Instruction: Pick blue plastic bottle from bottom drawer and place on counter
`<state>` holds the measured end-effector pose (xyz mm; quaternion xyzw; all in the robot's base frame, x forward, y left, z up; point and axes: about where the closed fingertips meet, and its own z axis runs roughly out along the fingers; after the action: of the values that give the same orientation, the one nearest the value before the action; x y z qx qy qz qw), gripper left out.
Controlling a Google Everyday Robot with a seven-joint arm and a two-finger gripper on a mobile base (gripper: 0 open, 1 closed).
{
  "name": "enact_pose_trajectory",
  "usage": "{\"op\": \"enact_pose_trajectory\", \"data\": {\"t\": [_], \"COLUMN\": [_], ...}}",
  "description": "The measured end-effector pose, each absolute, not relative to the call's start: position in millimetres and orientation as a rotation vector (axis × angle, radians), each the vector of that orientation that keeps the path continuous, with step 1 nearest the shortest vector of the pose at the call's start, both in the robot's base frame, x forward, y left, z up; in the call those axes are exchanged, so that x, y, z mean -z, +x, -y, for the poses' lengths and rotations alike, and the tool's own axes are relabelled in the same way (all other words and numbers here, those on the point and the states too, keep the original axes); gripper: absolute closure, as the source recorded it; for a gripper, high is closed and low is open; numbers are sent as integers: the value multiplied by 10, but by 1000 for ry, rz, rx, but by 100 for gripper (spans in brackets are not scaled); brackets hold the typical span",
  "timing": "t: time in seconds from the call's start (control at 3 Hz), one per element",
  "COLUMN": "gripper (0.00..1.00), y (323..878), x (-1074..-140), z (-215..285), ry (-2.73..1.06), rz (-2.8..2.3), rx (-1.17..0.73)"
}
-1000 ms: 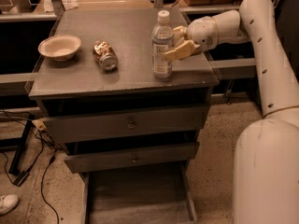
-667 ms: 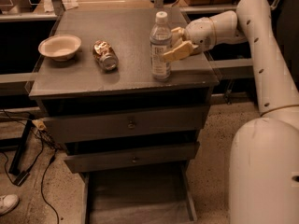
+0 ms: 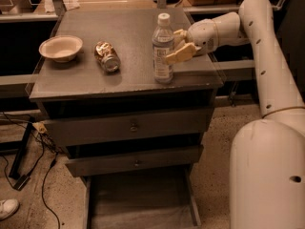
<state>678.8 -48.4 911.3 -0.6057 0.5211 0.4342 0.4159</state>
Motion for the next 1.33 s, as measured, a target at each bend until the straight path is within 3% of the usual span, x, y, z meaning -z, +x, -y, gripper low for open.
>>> {"op": "enact_pose_trajectory", "data": {"t": [0.67, 1.33], "gripper": [97, 51], "y": [6818, 6818], "x": [-9068, -9068], "z": [442, 442], "ry": [-1517, -1517], "rz": [-1304, -1304], "rx": [-1114, -1114]}}
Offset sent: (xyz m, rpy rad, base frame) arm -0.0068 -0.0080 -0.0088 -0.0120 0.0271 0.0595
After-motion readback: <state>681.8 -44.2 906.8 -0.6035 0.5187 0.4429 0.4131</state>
